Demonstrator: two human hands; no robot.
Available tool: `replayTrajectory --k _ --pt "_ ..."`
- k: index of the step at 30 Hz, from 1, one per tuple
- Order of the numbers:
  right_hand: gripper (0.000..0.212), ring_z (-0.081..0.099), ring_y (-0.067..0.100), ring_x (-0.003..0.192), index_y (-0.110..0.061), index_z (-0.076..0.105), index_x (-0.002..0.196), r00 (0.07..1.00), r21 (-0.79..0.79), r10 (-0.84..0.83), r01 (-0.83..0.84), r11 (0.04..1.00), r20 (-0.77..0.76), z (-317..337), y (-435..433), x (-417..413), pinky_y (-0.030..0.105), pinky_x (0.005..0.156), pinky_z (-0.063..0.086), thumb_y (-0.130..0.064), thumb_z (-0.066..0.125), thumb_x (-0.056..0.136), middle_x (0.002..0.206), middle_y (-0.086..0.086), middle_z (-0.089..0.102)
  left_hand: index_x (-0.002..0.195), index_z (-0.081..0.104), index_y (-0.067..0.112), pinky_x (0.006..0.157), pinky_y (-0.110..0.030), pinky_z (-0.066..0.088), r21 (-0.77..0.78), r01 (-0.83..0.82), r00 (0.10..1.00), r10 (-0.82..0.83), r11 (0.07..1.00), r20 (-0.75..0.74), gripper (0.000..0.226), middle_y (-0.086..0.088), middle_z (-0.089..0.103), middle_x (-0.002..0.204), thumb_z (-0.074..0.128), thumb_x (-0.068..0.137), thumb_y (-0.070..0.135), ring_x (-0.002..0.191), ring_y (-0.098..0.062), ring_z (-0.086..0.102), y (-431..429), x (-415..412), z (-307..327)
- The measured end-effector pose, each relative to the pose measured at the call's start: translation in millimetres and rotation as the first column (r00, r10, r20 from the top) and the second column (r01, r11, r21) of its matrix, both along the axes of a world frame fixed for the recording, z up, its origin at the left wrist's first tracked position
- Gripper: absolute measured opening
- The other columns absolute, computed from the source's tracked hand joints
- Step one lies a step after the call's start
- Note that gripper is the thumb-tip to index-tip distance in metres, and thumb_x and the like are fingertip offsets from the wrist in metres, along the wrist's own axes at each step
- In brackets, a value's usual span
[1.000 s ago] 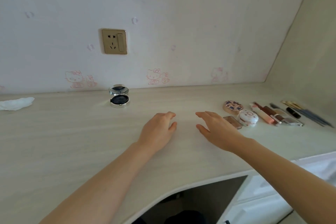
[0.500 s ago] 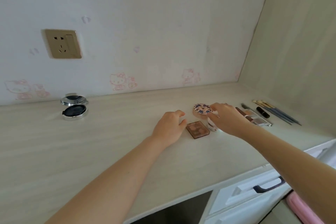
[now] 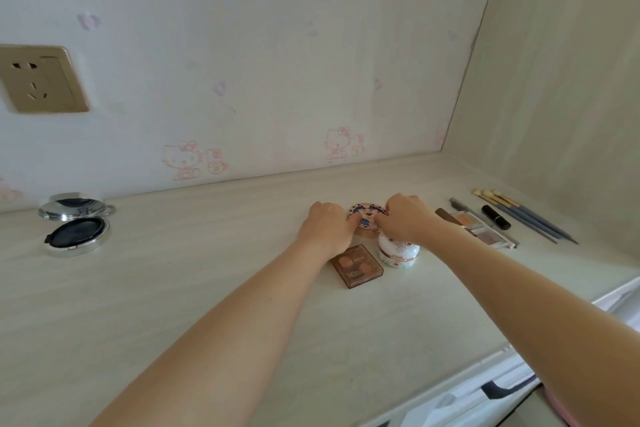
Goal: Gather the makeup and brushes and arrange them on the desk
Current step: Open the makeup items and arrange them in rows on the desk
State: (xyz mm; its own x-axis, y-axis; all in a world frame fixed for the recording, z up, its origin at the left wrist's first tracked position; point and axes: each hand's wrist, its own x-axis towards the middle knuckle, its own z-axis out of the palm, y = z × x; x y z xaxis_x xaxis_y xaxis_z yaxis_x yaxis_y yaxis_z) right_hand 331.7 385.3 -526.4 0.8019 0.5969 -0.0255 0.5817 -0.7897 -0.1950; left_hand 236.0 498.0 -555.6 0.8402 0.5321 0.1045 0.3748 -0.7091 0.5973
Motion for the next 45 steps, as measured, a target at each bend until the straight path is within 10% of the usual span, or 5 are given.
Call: replayTrajectory --k 12,17,25,35,45 --pt "0.023 0.049 0.021 0.06 -0.001 0.058 0.084 0.986 0.216 -0.069 0.101 0.971 -0.152 0.8 0.3 -1.0 0.027 0.054 0.039 -0.022 0.054 0.092 0.066 0.009 0.055 0.088 0.063 0.002 0.061 -0.03 0.042 -0.189 -0.121 0.986 0.139 0.975 0.087 0.028 -0.011 0.064 0.087 0.064 0.087 0.03 0.079 -0.025 0.06 -14.6 8.8 3.9" --pt "0.023 0.062 0.025 0.09 -0.008 0.054 0.115 0.971 0.389 -0.068 0.155 0.908 -0.228 0.7 -7.7 -2.5 0.029 0.066 0.049 -0.018 0.056 0.094 0.107 0.012 0.064 0.1 0.066 0.002 0.075 -0.023 0.047 -0.256 -0.151 0.953 0.209 0.955 0.218 0.023 0.001 0.061 0.093 0.066 0.086 0.021 0.085 -0.015 0.056 -23.7 1.7 6.1" --pt "0.021 0.064 0.022 0.088 -0.016 0.056 0.108 0.969 0.63 0.064 0.103 0.77 -0.238 24.3 -11.0 -19.7 0.031 0.063 0.054 -0.007 0.061 0.089 0.1 0.006 0.063 0.115 0.066 0.006 0.091 -0.031 0.05 -0.356 -0.135 0.889 0.271 0.925 0.368 0.025 -0.01 0.064 0.119 0.054 0.094 0.014 0.11 -0.023 0.059 -15.5 -11.0 19.6" --pt "0.022 0.068 0.023 0.087 -0.018 0.06 0.11 0.904 0.728 0.241 0.102 0.678 -0.352 46.4 0.1 -83.4 0.039 0.072 0.06 -0.007 0.059 0.091 0.098 0.009 0.064 0.107 0.066 0.011 0.068 -0.028 0.058 -0.704 0.065 0.815 0.37 0.707 0.447 0.018 -0.012 0.07 0.1 0.058 0.091 0.008 0.086 -0.019 0.069 8.8 -79.5 42.7" --pt "0.019 0.071 0.029 0.085 0.003 0.062 0.108 0.688 0.726 0.388 0.297 0.62 -0.613 42.9 27.4 -176.9 0.037 0.071 0.06 -0.004 0.06 0.091 0.102 0.017 0.069 0.119 0.063 0.009 0.089 -0.036 0.055 -0.797 0.268 0.874 0.212 0.541 0.438 0.031 -0.01 0.071 0.109 0.065 0.088 0.015 0.097 -0.019 0.067 32.7 -212.6 48.9"
